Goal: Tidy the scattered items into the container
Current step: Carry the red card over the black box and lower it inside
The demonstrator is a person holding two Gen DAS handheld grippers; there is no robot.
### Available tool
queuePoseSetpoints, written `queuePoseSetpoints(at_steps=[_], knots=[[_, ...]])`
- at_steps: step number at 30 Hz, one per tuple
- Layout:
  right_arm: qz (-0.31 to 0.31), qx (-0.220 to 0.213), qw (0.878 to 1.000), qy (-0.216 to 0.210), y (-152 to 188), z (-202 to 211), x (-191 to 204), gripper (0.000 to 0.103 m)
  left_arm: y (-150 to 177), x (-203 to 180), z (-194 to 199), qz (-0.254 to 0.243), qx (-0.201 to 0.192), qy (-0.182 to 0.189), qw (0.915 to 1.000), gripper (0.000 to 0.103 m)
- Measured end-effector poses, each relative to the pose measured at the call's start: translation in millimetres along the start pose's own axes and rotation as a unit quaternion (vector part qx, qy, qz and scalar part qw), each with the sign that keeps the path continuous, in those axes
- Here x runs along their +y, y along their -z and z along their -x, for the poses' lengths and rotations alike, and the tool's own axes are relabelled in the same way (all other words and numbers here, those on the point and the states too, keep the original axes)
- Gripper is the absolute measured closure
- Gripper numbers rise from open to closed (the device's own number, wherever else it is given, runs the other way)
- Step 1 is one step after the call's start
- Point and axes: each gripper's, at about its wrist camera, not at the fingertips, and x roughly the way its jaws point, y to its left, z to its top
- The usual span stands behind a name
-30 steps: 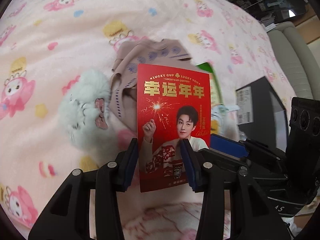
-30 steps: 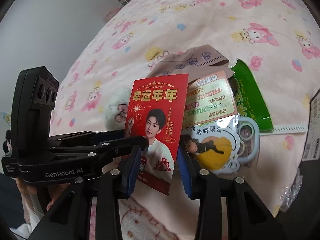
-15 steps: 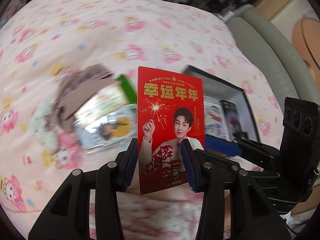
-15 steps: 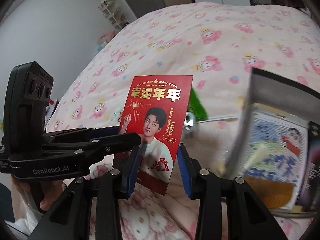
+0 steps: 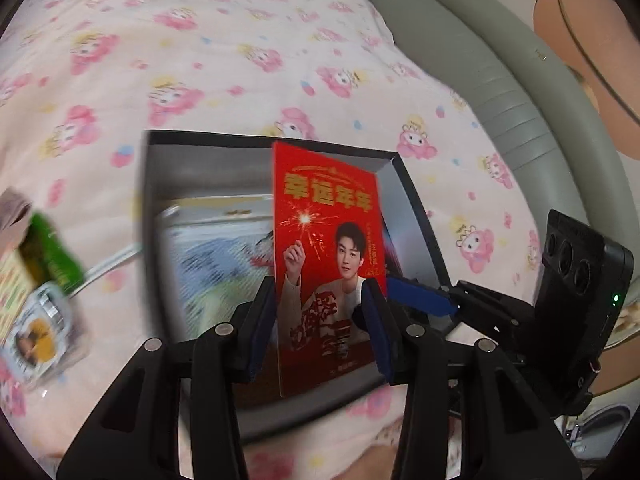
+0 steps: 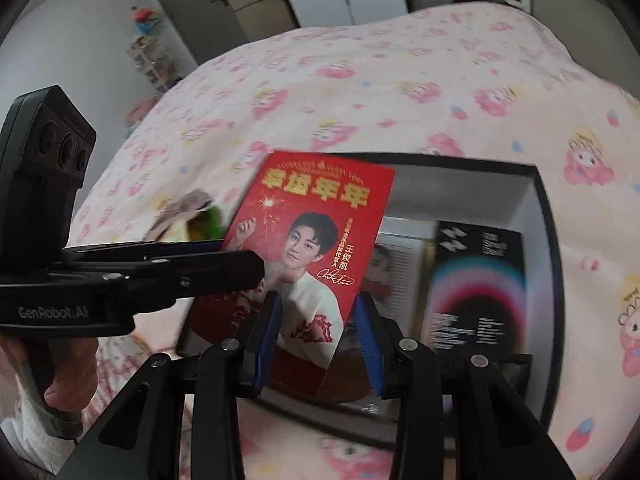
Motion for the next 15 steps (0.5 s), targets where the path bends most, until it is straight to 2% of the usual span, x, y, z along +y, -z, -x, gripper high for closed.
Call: queuePoseSetpoints(at_steps=[2,8,12,15], knots=[[-0.024,0.007,1.000,0.003,-0.4,-10.4,-22.8,0.068,-9.8,-7.1,-26.2,-0.008,0.015,-0.009,0.9998,0.061],[-0.058,0.034,0.997,0.033,1.1,-29.4,-58.1,0.068,-21.7,-14.2,-81.4,-0.033,0.064,-0.017,0.9973,0.061],[-0.091,0.051,0.993,0.053,2.0,-41.7,-74.6,0.068,-20.7,-14.0,-109.7,-0.034,0.094,-0.013,0.9949,0.061],[-0.092,0.047,0.992,0.077,2.0,-42.5,-77.9,0.068,-16.6,-13.5,-114.7,-0.030,0.095,-0.002,0.9951,0.060]])
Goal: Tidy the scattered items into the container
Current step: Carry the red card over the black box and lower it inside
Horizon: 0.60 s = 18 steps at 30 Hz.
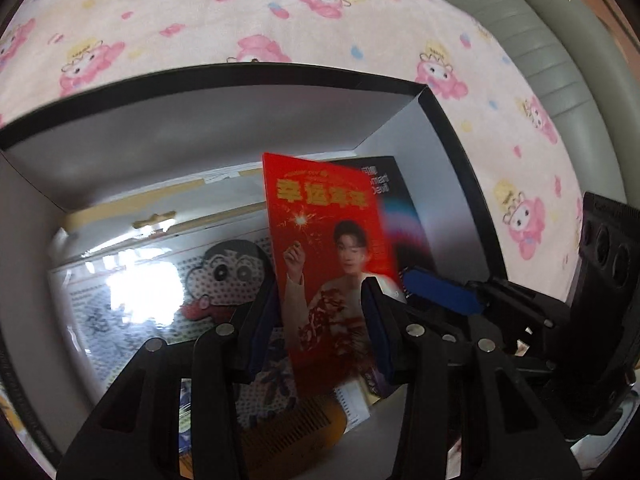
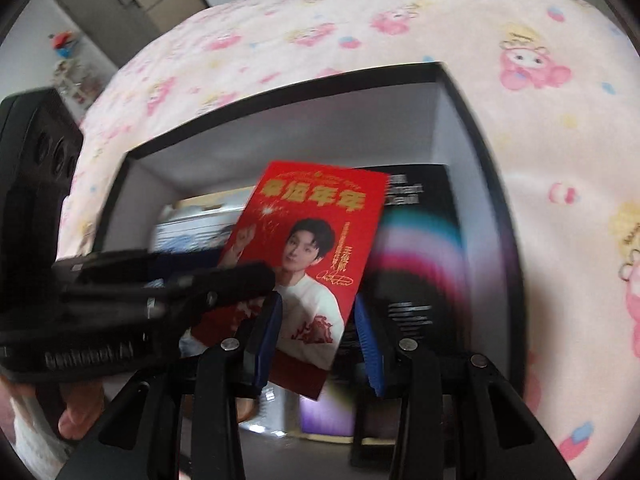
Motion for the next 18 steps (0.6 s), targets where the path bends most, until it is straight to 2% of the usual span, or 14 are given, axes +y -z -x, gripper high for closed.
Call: queuePoseSetpoints(at_steps=[2,5,8,11,14,18], knots=[[0.001,-0.015,1.000,0.005,-0.1,4.4,2.0,0.068,1.7,7.3,4.4,0.012,-0.004,0.014,0.9998,0.060],[-0.004,-0.048,0.998,0.027,-0.6,17.4,-0.1,0.068,5.1,16.1,17.3,0.022,-0.024,-0.005,0.9995,0.060],[-0.026,-0.071,0.996,0.038,-0.7,30.3,-8.1,0.068,7.8,20.9,17.9,0.034,-0.015,-0.010,0.9992,0.060],[-0.063,-0.079,0.995,0.023,-1.9,39.4,-21.8,0.068,12.4,17.6,6.4,0.041,0.010,-0.024,0.9988,0.060],[-0.073,-0.087,0.993,0.011,-4.0,46.4,-26.7,0.068,13.4,9.7,-0.2,0.038,0.019,-0.037,0.9984,0.060],[-0.067,-0.080,0.995,-0.004,-3.6,46.1,-24.4,0.068,7.9,-0.9,-10.7,0.045,0.031,-0.018,0.9984,0.058]])
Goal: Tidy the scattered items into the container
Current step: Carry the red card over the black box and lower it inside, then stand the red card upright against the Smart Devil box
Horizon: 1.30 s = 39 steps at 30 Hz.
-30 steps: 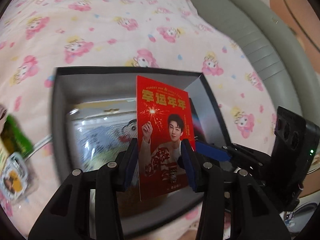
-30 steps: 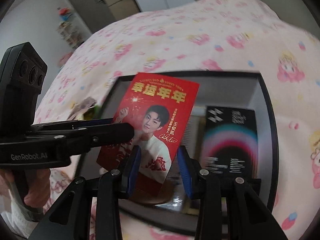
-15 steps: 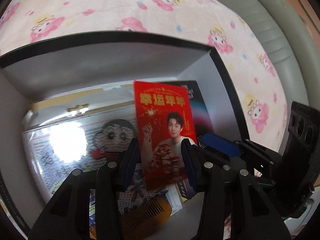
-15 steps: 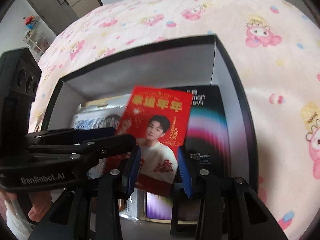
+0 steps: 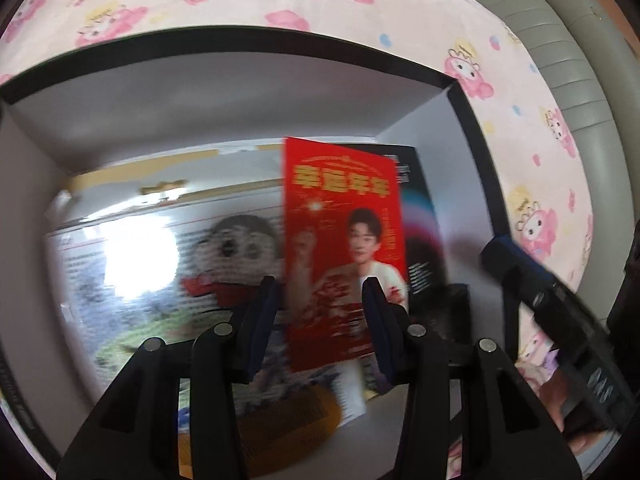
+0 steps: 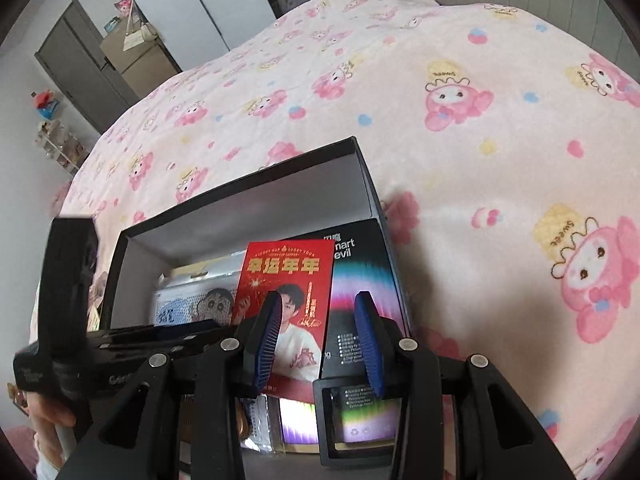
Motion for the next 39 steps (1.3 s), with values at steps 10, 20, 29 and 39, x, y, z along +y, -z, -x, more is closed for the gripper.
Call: queuePoseSetpoints(at_steps=[10,20,29,39], knots=[[0.048,0.010,0.999,0.012,5.4,1.4,14.7,0.068,34.0,-5.4,27.0,-0.024,0.020,-0.061,0.9977,0.058],[0.103,0.008,0.993,0.060,9.3,11.2,14.5,0.058,63.1,-51.1,-11.3,-0.134,0.055,-0.208,0.9674,0.066],[0.087,-0.020,0.993,0.083,9.7,19.1,3.3,0.057,39.9,-54.3,-13.6,-0.106,0.023,-0.191,0.9756,0.065],[-0.055,-0.032,0.998,-0.005,-8.5,25.2,-37.4,0.058,32.2,-30.4,19.9,-0.064,-0.015,-0.107,0.9920,0.066]])
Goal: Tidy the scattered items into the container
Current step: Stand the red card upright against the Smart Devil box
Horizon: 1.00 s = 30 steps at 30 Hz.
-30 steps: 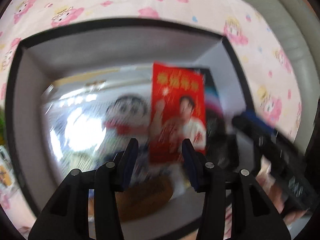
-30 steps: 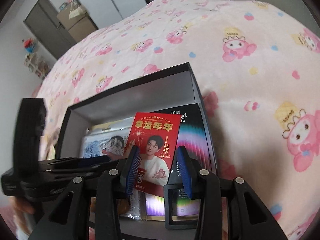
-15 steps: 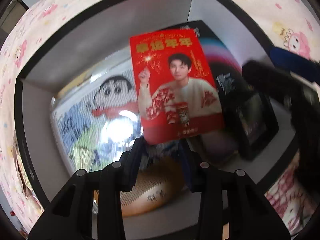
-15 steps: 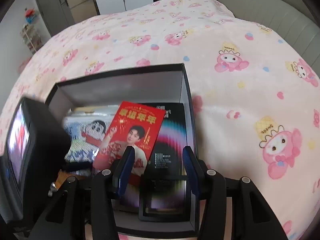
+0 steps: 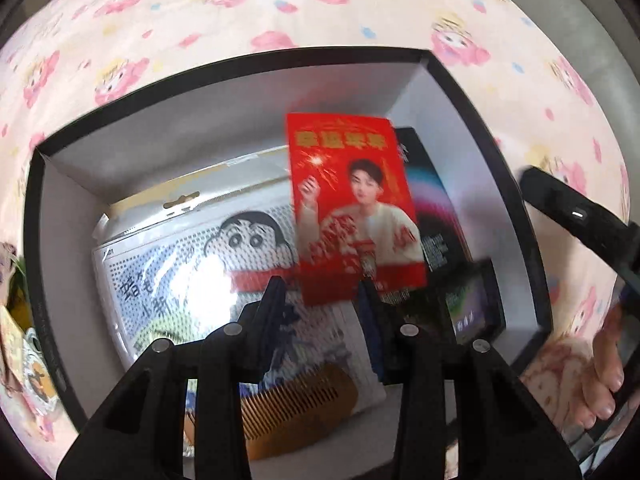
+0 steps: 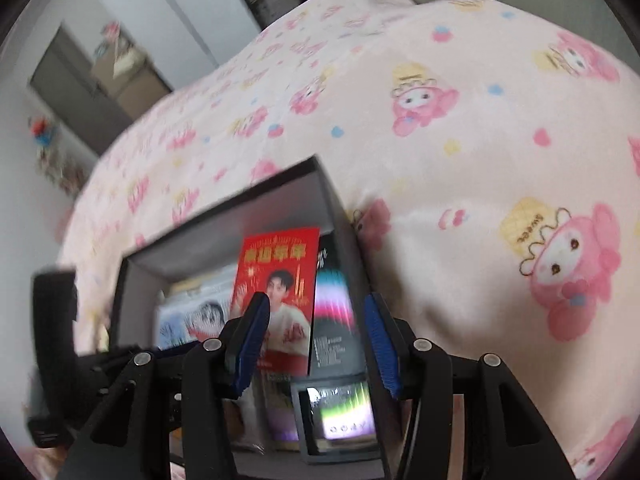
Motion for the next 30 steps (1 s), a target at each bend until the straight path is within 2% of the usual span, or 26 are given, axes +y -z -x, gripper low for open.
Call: queuePoseSetpoints(at_steps=[4,7,10,15,17,19,21,24,28,30], knots=[[0.011,-0.003,1.000,0.003,0.5,-1.6,3.0,0.058,-3.6,7.7,-12.1,0.017,0.009,0.034,0.9992,0.067],[0.009,-0.019,1.000,-0.007,-1.1,2.4,2.2,0.060,-2.0,-1.8,-17.7,0.011,0.019,0.078,0.9967,0.067],[0.032,-0.022,0.999,-0.013,-1.1,2.2,9.7,0.068,-2.8,-5.7,-13.5,0.002,0.012,0.077,0.9970,0.067],[0.108,0.028,0.993,-0.028,11.0,-20.7,40.1,0.076,-12.5,28.7,2.0,0.076,-0.027,0.048,0.9956,0.067],[0.133,0.056,0.989,-0.036,15.4,-34.1,51.7,0.076,-15.4,42.4,2.9,0.100,-0.026,0.051,0.9933,0.068],[0.132,0.102,0.984,-0.059,20.6,-52.2,55.0,0.076,-15.7,49.5,4.7,0.107,-0.024,0.059,0.9922,0.069],[0.124,0.138,0.981,-0.048,25.0,-71.3,54.7,0.076,-15.0,54.5,5.3,0.113,-0.022,0.082,0.9899,0.070],[0.127,0.146,0.981,-0.008,25.7,-82.4,53.3,0.076,-15.8,51.6,-1.4,0.110,-0.007,0.098,0.9890,0.069],[0.116,0.151,0.982,0.000,26.6,-86.2,51.2,0.076,-20.3,42.0,-7.8,0.104,-0.004,0.102,0.9894,0.070],[0.119,0.147,0.982,-0.001,28.2,-82.9,50.7,0.076,-35.4,27.0,-17.1,0.103,0.000,0.107,0.9888,0.070]])
